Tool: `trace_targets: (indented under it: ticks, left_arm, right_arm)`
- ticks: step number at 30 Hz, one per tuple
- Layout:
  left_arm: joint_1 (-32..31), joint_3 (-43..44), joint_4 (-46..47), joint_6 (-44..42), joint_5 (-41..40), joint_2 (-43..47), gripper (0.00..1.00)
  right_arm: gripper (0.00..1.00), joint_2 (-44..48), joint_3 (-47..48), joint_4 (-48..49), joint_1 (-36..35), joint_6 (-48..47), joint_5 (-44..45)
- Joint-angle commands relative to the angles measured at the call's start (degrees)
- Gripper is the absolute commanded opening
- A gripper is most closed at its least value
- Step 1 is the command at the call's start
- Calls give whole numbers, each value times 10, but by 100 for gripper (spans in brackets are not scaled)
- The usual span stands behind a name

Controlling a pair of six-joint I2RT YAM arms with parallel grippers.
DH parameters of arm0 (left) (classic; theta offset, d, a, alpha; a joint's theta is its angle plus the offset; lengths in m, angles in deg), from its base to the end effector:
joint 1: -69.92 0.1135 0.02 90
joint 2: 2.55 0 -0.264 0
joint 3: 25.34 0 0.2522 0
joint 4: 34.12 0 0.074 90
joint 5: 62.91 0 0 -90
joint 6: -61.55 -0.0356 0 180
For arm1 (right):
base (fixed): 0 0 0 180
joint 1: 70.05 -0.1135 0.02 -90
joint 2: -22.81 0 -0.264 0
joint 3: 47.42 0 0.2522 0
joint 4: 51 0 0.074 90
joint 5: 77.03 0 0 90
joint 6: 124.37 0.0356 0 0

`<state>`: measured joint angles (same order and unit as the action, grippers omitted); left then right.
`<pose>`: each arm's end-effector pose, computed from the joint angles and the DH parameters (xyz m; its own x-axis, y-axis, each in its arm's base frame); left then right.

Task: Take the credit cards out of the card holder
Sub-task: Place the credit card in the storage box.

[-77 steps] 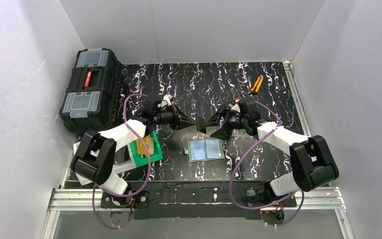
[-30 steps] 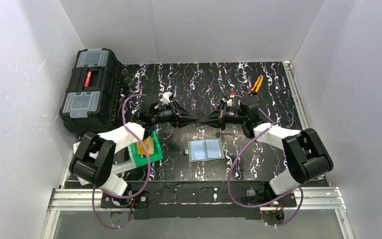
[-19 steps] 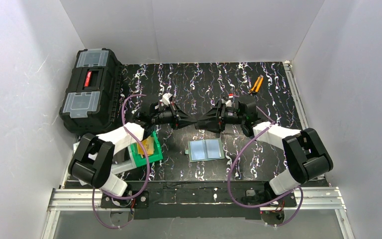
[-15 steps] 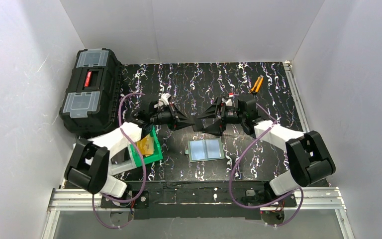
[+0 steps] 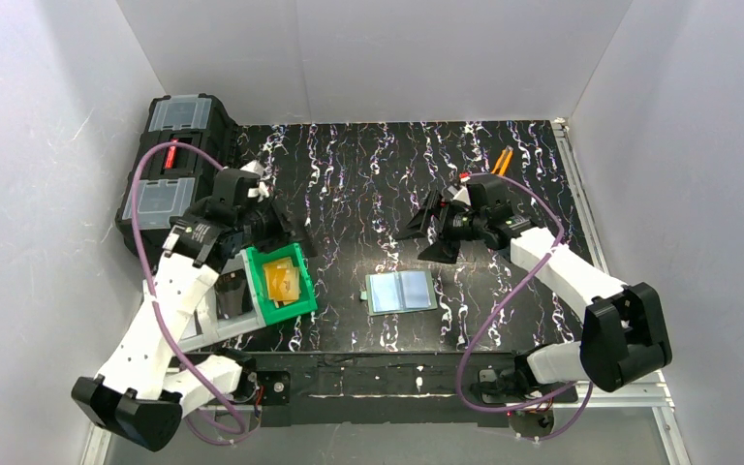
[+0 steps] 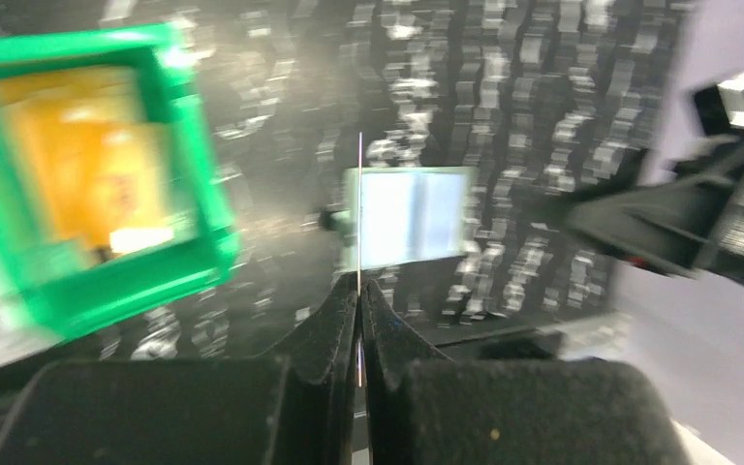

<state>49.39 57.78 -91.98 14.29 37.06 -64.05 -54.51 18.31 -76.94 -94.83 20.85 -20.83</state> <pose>0.2005 -0.0817 0.3740 -0.7298 -0.4405 -0.5229 -0.0260 0.7821 -0.6226 0.2561 0.1401 0.2573 -0.9306 0.3222 -0.1740 0.0271 0.5346 0.8447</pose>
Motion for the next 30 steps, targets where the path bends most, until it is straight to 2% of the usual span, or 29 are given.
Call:
trace_targets:
  ticks: [1,7,13,16,22,26,30]
  left_arm:
    - [4,43,-249,-67,-241,11,0]
    - [5,68,-383,-27,-406,-28,0]
    - [10,17,-391,-17,-458,-59,0]
    - [21,-33,-355,-17,-469,-103,0]
    - [51,-77,-237,-51,-453,-202,0]
    - [77,-92,-204,-66,-456,-254,0]
    - [83,-81,-197,-75,-461,-267,11]
  right_arm:
    - [98,24,15,-88,3,-63,76]
    - [98,27,10,-99,3,-88,86]
    - [98,18,14,-108,3,-106,77]
    - [98,16,16,-123,3,-126,75]
    - [98,18,22,-142,3,-148,75]
    - [98,18,23,-144,3,-151,80]
    - [98,15,27,-145,3,-151,75]
